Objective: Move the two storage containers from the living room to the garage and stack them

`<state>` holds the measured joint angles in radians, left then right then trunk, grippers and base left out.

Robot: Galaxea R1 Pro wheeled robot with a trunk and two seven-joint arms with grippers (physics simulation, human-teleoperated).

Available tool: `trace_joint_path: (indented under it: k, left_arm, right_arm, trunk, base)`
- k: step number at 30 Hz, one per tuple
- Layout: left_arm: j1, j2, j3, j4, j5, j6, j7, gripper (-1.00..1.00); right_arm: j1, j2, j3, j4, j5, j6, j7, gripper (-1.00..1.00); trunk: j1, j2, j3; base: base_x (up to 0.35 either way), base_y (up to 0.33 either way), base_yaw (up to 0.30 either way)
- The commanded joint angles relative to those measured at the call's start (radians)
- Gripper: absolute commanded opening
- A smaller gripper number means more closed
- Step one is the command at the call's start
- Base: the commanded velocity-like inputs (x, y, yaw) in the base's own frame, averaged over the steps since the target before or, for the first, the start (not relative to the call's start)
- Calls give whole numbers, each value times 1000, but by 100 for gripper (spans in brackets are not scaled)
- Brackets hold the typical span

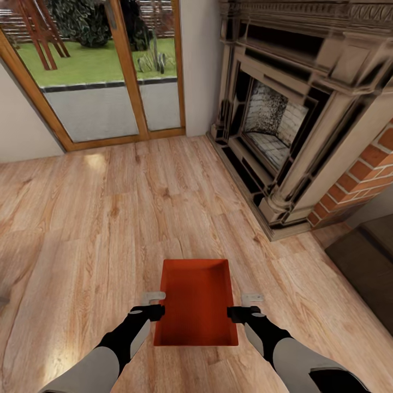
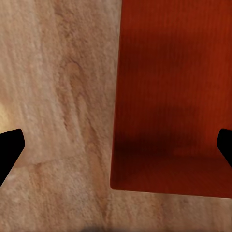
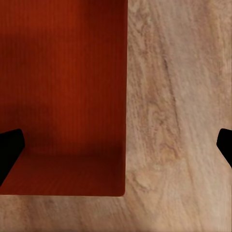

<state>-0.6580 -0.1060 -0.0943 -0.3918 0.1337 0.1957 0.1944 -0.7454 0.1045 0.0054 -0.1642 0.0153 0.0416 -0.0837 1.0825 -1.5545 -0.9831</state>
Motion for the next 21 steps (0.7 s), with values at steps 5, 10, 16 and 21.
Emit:
trace_joint_path:
  k: [5, 10, 16, 21]
  left_arm:
    - [0, 1, -9, -2, 10, 5, 8, 100]
    - [0, 1, -9, 0, 10, 5, 7, 100]
    - [0, 1, -9, 2, 13, 3, 4, 100]
    - [0, 6, -9, -4, 10, -1, 11, 100]
  right_arm:
    - [0, 5, 1, -1, 1, 4, -4, 100]
    - [0, 5, 0, -3, 1, 4, -1, 100]
    - [0, 7, 0, -6, 1, 4, 1, 100]
    - [0, 0, 1, 0, 3, -1, 5, 100]
  trunk:
    - [19, -36, -16]
    - [38, -71, -32]
    - [61, -113, -51]
    - [77, -140, -63]
  base:
    - [0, 0, 0]
    - [0, 0, 0]
    - [0, 0, 0]
    - [0, 0, 0]
